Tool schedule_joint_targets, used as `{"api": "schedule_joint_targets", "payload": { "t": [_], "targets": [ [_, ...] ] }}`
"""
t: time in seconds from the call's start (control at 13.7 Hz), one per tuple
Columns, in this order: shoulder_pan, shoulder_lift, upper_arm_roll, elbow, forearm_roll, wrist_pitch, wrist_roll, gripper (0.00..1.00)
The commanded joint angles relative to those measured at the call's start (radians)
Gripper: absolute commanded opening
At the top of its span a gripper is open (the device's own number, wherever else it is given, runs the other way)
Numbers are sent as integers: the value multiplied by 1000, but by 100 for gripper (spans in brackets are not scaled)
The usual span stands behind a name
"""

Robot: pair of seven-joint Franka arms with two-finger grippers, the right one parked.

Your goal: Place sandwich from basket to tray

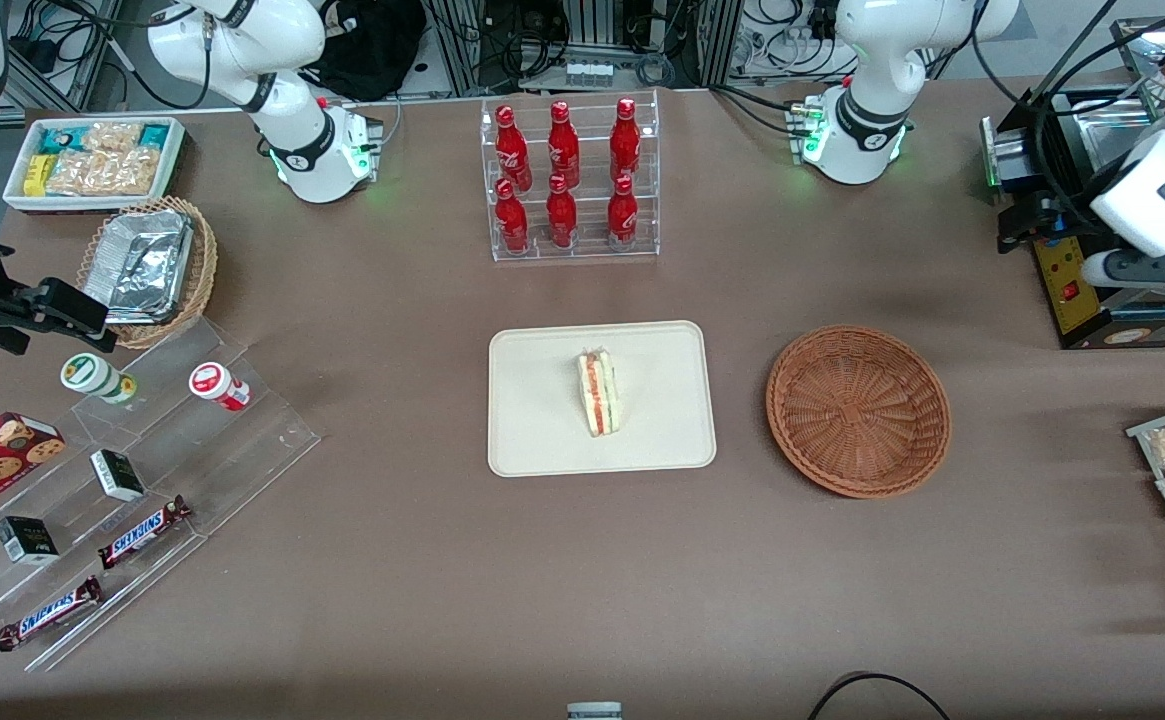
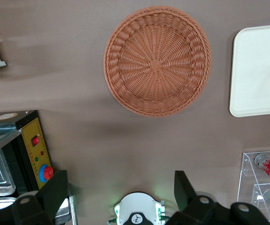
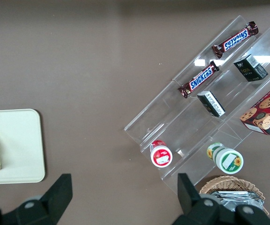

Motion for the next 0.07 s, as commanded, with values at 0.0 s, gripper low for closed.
{"api": "schedule_joint_targets", "payload": {
  "t": [0.0],
  "targets": [
    [7,-7,-11,12,0,-7,12,100]
  ]
}}
